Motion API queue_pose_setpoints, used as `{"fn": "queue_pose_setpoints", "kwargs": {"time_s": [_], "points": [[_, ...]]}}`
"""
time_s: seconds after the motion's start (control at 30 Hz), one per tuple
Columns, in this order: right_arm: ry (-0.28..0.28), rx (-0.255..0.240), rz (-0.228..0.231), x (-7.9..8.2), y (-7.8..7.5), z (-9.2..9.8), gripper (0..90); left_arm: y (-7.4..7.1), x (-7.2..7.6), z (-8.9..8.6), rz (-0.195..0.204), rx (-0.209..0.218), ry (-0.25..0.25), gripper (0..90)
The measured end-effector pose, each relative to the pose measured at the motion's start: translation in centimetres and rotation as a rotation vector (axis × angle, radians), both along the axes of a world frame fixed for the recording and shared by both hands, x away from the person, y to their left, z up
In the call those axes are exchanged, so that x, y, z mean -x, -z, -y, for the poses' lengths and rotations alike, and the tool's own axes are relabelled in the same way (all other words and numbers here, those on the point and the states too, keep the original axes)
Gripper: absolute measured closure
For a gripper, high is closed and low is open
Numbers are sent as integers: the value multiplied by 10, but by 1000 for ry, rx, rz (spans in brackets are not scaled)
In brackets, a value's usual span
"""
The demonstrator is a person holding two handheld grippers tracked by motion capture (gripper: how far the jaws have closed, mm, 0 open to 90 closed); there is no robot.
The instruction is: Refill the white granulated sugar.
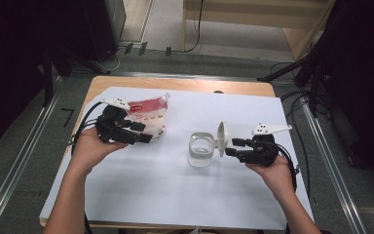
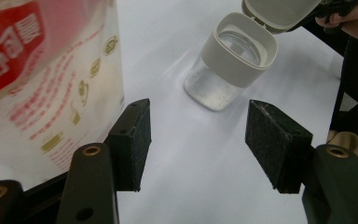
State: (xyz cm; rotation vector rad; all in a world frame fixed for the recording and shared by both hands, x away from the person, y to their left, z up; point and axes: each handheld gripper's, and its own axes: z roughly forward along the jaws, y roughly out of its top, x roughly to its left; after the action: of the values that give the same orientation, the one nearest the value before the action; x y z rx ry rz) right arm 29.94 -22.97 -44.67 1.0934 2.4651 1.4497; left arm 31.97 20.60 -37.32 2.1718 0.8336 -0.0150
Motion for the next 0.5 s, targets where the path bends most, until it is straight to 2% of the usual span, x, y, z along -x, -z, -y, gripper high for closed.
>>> {"fn": "queue_pose_setpoints", "kwargs": {"time_s": [0.3,0.47,0.5], "points": [[-9,21,5,1,1,-2,456,0,0,-21,-2,13,-47,439],[-7,22,4,0,1,-2,454,-1,0,-36,0,3,-92,450],[-7,20,4,0,1,-2,454,0,1,-39,0,15,-101,450]]}}
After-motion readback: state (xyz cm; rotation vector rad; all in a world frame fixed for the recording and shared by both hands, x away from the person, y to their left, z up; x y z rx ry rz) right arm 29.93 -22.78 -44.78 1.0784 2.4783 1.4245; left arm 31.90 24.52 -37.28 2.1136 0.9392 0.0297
